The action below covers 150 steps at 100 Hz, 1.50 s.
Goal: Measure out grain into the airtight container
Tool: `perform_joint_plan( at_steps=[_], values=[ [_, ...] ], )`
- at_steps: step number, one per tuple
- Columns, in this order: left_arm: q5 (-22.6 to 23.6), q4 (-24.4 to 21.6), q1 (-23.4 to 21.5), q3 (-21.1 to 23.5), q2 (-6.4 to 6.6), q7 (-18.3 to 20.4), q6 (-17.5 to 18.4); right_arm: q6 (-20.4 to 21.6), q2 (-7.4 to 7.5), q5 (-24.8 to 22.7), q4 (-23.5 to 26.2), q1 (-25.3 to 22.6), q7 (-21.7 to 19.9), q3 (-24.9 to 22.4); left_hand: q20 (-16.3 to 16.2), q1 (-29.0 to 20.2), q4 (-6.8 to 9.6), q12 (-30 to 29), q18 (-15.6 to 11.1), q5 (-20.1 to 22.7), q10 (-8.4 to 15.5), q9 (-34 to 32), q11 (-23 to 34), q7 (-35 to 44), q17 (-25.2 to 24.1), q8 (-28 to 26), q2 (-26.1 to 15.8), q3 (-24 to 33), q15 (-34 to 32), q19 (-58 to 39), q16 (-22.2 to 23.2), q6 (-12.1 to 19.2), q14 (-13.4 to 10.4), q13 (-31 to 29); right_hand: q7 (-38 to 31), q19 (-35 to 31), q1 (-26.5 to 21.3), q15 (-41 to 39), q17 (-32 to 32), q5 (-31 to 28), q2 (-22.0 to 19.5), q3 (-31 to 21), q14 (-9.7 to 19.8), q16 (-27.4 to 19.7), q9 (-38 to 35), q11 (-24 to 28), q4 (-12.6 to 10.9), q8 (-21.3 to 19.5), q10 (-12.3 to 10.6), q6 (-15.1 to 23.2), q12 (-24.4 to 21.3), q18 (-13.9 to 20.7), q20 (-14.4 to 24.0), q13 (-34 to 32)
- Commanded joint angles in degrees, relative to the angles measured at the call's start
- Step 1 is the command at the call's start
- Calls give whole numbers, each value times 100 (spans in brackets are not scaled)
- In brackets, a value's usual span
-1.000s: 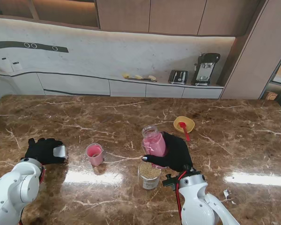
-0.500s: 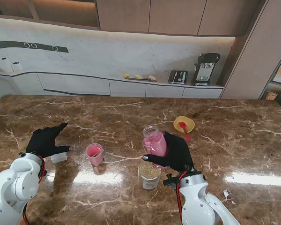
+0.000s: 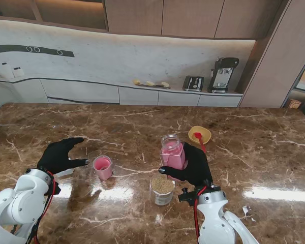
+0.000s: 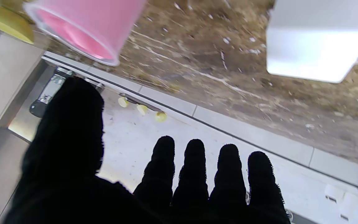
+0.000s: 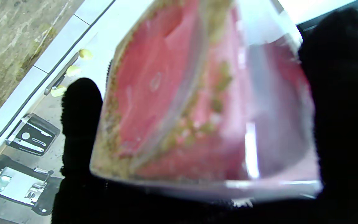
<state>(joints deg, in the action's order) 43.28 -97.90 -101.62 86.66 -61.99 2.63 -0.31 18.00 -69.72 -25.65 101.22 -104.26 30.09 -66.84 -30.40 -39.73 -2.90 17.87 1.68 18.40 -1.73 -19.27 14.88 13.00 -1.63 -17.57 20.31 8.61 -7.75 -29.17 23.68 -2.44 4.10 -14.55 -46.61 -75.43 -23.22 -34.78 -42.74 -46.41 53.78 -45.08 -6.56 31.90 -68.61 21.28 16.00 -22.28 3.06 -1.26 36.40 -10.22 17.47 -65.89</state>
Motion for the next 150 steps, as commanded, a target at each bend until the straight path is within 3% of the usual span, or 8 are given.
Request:
perform_joint_plan(
  at_steps=[1, 22, 38, 56, 69, 85, 113, 150],
  values=[
    [-42, -95, -130, 7, -6, 83, 40, 43, -57, 89, -107, -28, -1, -9, 34, -59, 115, -52, 56, 78, 83, 324, -58, 47, -137, 23, 148, -14, 55, 156, -22, -56, 20, 184, -714, 78, -1874, -55, 66, -595, -859, -1904, 585, 199, -111, 115, -142, -137, -799, 1756, 130, 212, 176, 77],
    [-243, -348, -407, 257, 18, 406, 19, 227, -105, 157, -307, 35, 138, -34, -1119, 48, 126, -124, 1120, -116, 395, 591, -304, -159, -46, 171, 151, -63, -1042, -345, 1433, 320, 776, -672, -777, 84, -1826, -58, 28, -680, -947, -1886, 586, 234, -188, 138, -134, -167, -797, 1745, 140, 193, 236, 21],
    [-548, -418, -529, 593, 80, 916, 256, 298, -131, 148, -468, 134, 232, -25, -1538, 55, 163, -161, 1224, -413, 455, 766, -330, -434, 279, 319, 353, -8, -1801, -1384, 2067, 293, 934, -952, -795, 85, -1834, -61, 16, -714, -983, -1859, 580, 243, -219, 145, -133, -163, -794, 1752, 134, 188, 276, -3],
    [-839, -419, -564, 783, 187, 1563, 469, 385, -158, 157, -625, 268, 303, -10, -384, 166, 21, -220, 67, -518, 433, 889, -607, -471, 151, 345, 938, 781, -105, -556, 248, -64, 28, -103, -804, 85, -1826, -68, -5, -732, -988, -1844, 586, 247, -240, 153, -135, -155, -800, 1767, 132, 202, 311, -31],
    [-850, -382, -536, 729, 231, 1779, 458, 425, -186, 182, -744, 358, 377, 15, 401, 315, -164, -365, -532, -443, 316, 875, -575, -391, 13, 451, 1367, 1755, 161, -3, -116, -301, -255, 299, -807, 90, -1824, -68, -12, -738, -994, -1842, 590, 247, -247, 155, -137, -150, -794, 1772, 130, 216, 329, -37],
    [-738, -287, -408, 530, 281, 1998, 345, 455, -203, 200, -860, 432, 413, 55, 999, 365, -264, -496, -550, -529, 487, 910, -723, -407, -83, 593, 1563, 2065, 469, 2136, -338, -181, -558, 1159, -811, 94, -1817, -72, -16, -742, -990, -1844, 590, 247, -258, 161, -137, -146, -798, 1774, 129, 216, 346, -46],
    [-559, -123, -146, 164, 350, 2306, 80, 534, -208, 180, -908, 441, 447, 12, 2912, 371, -334, -632, -445, -892, 770, 1206, -1442, -608, 53, 620, 1684, 1967, 957, 3087, -2218, 422, -867, 1256, -819, 95, -1814, -79, -31, -751, -987, -1851, 588, 247, -272, 169, -136, -139, -797, 1781, 127, 225, 375, -58],
    [-804, 390, 329, -438, 341, 2246, -311, 571, -183, 149, -864, 393, 384, -37, 3065, 412, -366, -1115, -291, -1006, 421, 1336, -1631, -672, 23, 415, 1691, 1753, 947, 3053, -2254, 879, -484, 1315, -827, 99, -1810, -87, -38, -759, -1000, -1838, 581, 246, -283, 177, -135, -132, -781, 1771, 125, 217, 400, -68]
  ],
)
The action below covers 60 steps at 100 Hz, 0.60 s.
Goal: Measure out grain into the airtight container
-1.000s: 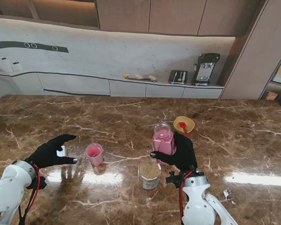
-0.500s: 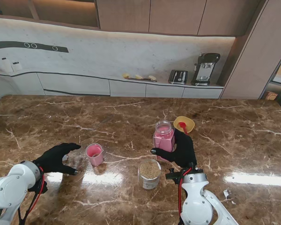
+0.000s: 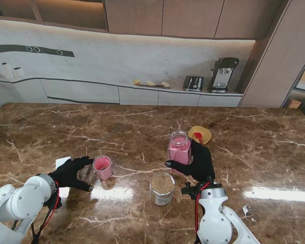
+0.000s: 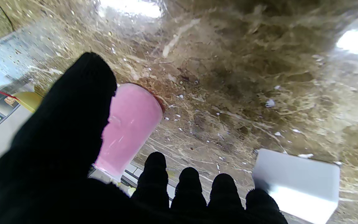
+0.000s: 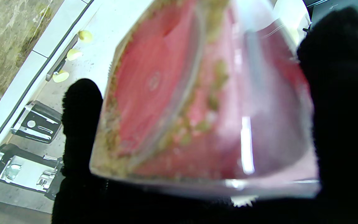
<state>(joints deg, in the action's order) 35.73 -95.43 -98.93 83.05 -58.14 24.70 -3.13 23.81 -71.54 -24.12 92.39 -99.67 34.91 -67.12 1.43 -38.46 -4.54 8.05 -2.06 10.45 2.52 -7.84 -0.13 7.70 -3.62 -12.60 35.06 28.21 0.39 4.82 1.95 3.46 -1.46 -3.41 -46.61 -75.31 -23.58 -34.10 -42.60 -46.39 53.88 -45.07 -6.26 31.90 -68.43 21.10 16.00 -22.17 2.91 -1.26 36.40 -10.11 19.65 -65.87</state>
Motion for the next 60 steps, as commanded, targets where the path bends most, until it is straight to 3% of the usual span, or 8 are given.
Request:
perform_joint_plan(
  at_steps=[1, 28, 60],
  values=[
    [-57, 161, 76, -92, -45, 32, -28, -11, 0, -7, 21, -67, -103, -10, -118, 297, -206, -138, 86, -212, -1, 193, -131, -141, 222, -89, 217, -211, 134, -345, -81, 311, 72, 202, -827, 87, -1775, -157, -52, -761, -1010, -1838, 550, 246, -301, 195, -135, -143, -766, 1773, 124, 207, 183, -71],
    [-200, 403, 335, -362, -53, -16, -98, -33, 13, -57, 28, -84, -112, -35, -118, 343, -237, -205, 87, -194, -16, 183, -107, -51, 222, -279, 170, -179, 134, -345, -81, 393, 95, 205, -827, 89, -1776, -160, -54, -757, -1017, -1835, 547, 244, -298, 194, -136, -139, -755, 1763, 122, 208, 196, -78],
    [-140, 301, 195, -252, -49, -4, -40, -16, 12, -54, -9, -77, -112, -30, -119, 296, -211, -111, 46, -219, -7, 173, -73, 30, 228, -403, 50, -306, 134, -347, -81, 365, 78, 202, -827, 85, -1774, -164, -65, -758, -1012, -1832, 547, 242, -310, 198, -136, -134, -754, 1761, 119, 212, 207, -89]
  ],
)
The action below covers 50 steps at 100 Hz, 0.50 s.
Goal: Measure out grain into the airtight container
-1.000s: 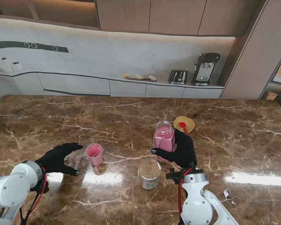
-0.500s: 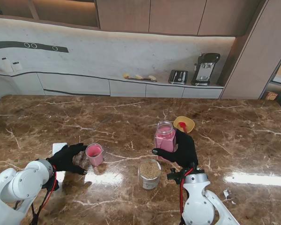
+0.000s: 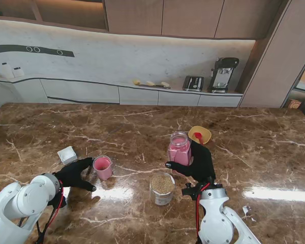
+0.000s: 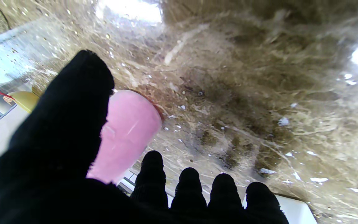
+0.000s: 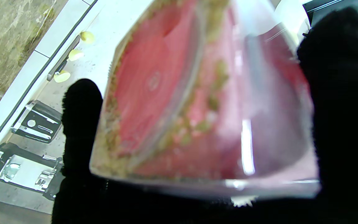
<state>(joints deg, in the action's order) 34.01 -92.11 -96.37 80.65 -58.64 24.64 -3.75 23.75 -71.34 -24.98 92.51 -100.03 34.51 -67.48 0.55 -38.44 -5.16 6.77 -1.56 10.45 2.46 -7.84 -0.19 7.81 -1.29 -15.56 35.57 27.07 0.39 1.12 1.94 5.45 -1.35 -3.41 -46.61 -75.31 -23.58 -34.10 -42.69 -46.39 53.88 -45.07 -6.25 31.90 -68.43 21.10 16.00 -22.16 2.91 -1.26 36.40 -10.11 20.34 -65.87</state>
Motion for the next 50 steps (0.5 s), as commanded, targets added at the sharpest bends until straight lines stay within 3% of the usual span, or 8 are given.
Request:
perform_joint_plan(
  at_steps=[1, 11, 27, 38, 50],
  values=[
    [32, -31, -60, -13, 0, -3, 27, -10, -8, 33, -20, -40, -73, 8, -31, 296, -148, 18, -8, -222, -2, 174, -68, 15, -4, -106, -3, -197, 133, 23, -80, 164, 67, 202, -828, 85, -1775, -165, -56, -759, -1012, -1833, 545, 242, -311, 199, -136, -135, -753, 1760, 120, 211, 139, -89],
    [-7, 12, -17, -62, -21, -107, 45, -5, -6, 28, -17, -31, -80, 22, -32, 275, -140, 31, -25, -260, -9, 176, -72, -52, -1, -82, 25, -223, 133, 22, -80, 172, 61, 202, -829, 84, -1775, -166, -61, -758, -1009, -1834, 540, 241, -312, 199, -137, -135, -752, 1755, 118, 212, 141, -93],
    [-97, 205, 93, -218, -73, -391, 73, -6, 1, 7, 1, -44, -88, 17, -32, 242, -128, -77, -30, -302, -15, 197, -116, -864, -1, 189, 104, -202, 133, 22, -80, 215, 66, 202, -829, 84, -1773, -165, -67, -759, -1005, -1837, 545, 238, -315, 199, -137, -134, -758, 1756, 117, 216, 143, -94],
    [-143, 363, 146, -301, -120, -654, 154, -15, 7, -3, 28, -66, -98, -13, -32, 294, -152, -221, -17, -276, -33, 214, -120, -996, -3, 1190, 158, -85, 134, 23, -81, 256, 89, 205, -832, 82, -1775, -171, -72, -761, -1006, -1838, 546, 239, -317, 200, -137, -134, -742, 1743, 116, 214, 144, -103],
    [-339, 530, 215, -363, -154, -794, 377, -45, 17, -38, 52, -77, -109, -25, -31, 246, -152, -204, 8, -242, -35, 203, -115, -1038, -7, 1366, 280, -10, 134, 24, -81, 491, 104, 207, -830, 82, -1775, -171, -74, -761, -1009, -1837, 546, 238, -317, 201, -137, -133, -751, 1760, 116, 217, 145, -102]
  ],
)
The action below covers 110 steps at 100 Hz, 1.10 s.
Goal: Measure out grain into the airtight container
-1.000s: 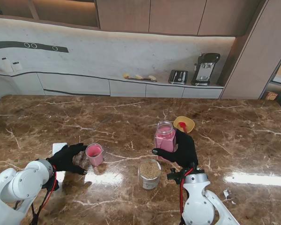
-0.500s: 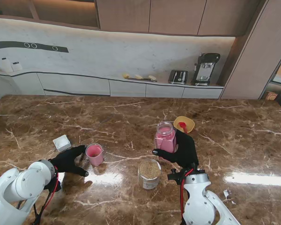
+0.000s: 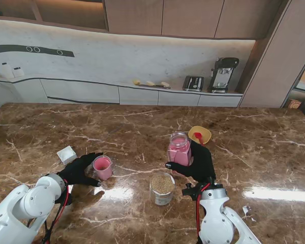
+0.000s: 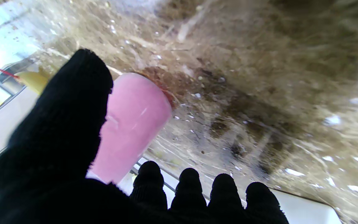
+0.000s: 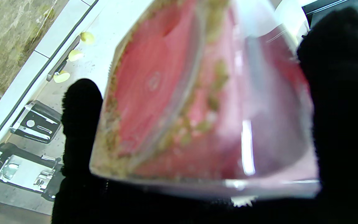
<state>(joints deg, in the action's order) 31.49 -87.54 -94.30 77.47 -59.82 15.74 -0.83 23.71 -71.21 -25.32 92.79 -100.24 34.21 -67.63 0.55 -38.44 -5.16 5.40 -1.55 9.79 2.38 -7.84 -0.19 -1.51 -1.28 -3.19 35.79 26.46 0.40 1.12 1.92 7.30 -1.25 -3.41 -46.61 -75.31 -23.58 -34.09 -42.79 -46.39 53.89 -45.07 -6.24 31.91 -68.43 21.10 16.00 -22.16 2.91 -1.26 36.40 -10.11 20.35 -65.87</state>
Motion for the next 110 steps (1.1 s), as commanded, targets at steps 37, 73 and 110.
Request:
perform_joint_plan(
  at_steps=[37, 73, 110],
  values=[
    [-550, 470, 167, -297, -120, -197, 458, -193, 39, -48, 113, -109, -169, -14, -30, 390, -287, 212, 84, -178, -35, 176, -67, 217, -21, -997, 548, 564, 133, 26, -80, 563, 134, 213, -834, 82, -1782, -172, -63, -762, -1012, -1836, 541, 236, -317, 203, -138, -134, -755, 1744, 116, 208, 145, -98],
    [-785, 935, 401, -575, -272, -796, 606, -353, 85, -158, 291, -163, -266, -26, -29, 467, -314, 289, 120, -195, -68, 173, -67, -92, -27, -401, 605, 693, 134, 27, -81, 372, 178, 218, -834, 79, -1776, -174, -66, -765, -1018, -1833, 541, 234, -319, 204, -137, -132, -749, 1746, 115, 210, 147, -103],
    [-998, 1018, 530, -736, -283, -729, 770, -437, 101, -200, 336, -193, -295, -33, -28, 343, -297, 445, 138, -61, -48, 152, -23, 1021, -29, -1645, 652, 729, 134, 28, -82, 715, 182, 219, -830, 77, -1772, -176, -66, -752, -1020, -1836, 540, 234, -319, 204, -136, -130, -741, 1725, 114, 204, 147, -102]
  ],
)
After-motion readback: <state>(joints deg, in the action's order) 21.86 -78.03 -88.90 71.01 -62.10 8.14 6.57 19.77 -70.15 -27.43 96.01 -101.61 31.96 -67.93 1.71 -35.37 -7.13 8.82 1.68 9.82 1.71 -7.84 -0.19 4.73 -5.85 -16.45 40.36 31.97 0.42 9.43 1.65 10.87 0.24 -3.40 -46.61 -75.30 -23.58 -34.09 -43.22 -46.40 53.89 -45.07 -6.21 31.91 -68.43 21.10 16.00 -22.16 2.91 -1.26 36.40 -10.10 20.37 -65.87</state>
